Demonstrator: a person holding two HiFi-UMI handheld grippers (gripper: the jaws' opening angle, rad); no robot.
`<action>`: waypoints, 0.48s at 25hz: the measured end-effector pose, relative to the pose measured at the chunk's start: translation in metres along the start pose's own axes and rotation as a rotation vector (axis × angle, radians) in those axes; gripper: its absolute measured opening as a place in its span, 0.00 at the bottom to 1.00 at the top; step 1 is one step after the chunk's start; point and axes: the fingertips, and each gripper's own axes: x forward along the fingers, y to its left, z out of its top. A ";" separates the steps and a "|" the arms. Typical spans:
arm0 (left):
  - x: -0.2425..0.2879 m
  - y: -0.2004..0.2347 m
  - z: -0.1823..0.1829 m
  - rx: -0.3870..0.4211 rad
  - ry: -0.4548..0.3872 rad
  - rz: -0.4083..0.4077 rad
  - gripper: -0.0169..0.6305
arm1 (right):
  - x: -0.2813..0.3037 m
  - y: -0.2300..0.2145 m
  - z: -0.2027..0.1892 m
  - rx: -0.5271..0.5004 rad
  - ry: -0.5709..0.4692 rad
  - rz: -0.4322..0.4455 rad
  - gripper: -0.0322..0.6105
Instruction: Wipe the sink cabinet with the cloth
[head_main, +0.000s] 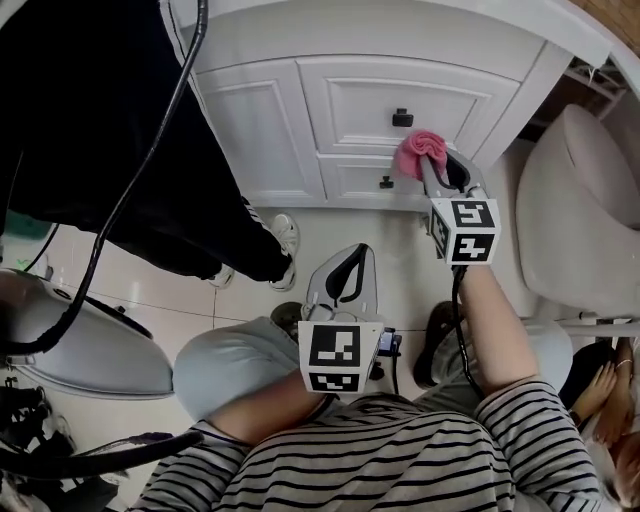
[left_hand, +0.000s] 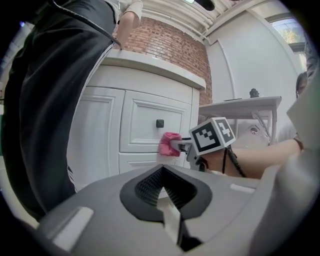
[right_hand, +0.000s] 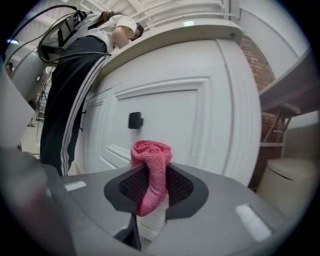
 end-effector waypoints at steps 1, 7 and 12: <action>0.000 -0.002 0.000 0.005 0.000 -0.001 0.02 | -0.007 -0.016 -0.002 0.013 0.003 -0.036 0.20; -0.002 -0.005 -0.001 0.021 0.000 0.016 0.02 | -0.036 -0.072 -0.015 0.043 0.052 -0.206 0.20; -0.013 -0.002 0.017 -0.013 -0.046 0.024 0.02 | -0.037 -0.034 -0.015 0.107 0.019 -0.112 0.19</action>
